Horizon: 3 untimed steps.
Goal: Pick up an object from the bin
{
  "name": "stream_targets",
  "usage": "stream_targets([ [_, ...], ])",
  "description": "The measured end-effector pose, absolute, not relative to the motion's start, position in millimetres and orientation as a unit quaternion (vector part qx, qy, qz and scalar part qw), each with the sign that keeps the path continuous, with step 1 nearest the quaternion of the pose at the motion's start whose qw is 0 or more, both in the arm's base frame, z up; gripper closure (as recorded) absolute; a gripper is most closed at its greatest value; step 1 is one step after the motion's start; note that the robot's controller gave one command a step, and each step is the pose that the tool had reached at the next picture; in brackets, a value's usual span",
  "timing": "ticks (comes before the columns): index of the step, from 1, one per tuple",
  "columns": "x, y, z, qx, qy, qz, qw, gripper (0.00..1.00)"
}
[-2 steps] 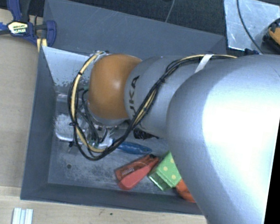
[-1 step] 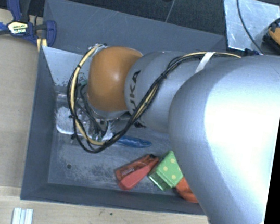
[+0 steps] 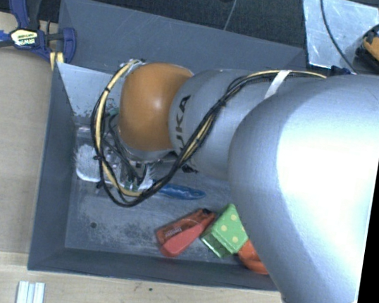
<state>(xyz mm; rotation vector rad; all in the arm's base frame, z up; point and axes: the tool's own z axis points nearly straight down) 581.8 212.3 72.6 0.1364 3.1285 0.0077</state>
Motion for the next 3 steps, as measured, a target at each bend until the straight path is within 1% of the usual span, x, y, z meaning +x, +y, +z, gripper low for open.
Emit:
stream_targets([
  [1, 579.6, 211.3, 96.4, 0.044, 0.999, 0.001, 0.001, 1.0],
  [2, 581.1, 211.3, 116.9, 0.044, 0.999, 0.002, 0.004, 1.0],
  [3, 581.1, 211.1, 126.1, 0.044, 0.999, 0.002, 0.004, 1.0],
])
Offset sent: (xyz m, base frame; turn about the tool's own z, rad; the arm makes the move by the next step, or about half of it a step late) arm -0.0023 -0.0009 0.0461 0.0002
